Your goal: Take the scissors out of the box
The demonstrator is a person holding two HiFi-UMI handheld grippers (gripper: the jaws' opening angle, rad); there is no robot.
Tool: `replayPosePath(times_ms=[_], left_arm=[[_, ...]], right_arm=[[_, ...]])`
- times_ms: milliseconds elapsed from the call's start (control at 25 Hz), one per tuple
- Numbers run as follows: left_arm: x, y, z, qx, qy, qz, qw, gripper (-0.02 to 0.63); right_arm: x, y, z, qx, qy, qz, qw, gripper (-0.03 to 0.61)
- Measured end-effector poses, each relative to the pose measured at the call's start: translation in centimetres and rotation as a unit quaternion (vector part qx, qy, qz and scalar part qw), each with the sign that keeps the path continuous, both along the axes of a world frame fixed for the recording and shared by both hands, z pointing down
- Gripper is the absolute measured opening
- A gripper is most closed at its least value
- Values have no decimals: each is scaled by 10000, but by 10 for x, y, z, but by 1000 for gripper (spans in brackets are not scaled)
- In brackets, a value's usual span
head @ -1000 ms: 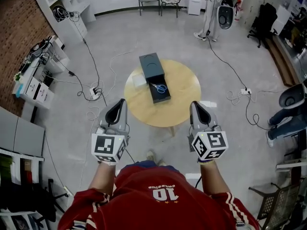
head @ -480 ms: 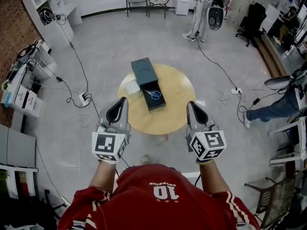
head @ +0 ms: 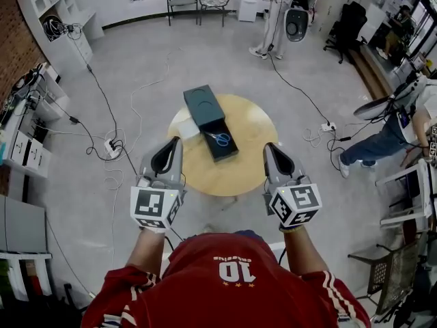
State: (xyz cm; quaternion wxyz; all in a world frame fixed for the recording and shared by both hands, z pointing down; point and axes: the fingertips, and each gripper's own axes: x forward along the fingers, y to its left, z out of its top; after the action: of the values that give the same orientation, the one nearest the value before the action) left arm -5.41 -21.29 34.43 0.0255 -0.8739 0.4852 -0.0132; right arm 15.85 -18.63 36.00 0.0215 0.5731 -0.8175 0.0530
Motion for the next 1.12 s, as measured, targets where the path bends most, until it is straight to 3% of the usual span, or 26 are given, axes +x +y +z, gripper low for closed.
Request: replayPosePath(times_ms=[840,1120], left_arm=[[-15,-10,7,23,75,54,10000,3],[-13,-10,13,-16,72,101,9999,3]], right_arm=[[-21,-15,-11,326,64,-51,9994,3],[-25,-12,-19,588,-40,-248,9980,86]])
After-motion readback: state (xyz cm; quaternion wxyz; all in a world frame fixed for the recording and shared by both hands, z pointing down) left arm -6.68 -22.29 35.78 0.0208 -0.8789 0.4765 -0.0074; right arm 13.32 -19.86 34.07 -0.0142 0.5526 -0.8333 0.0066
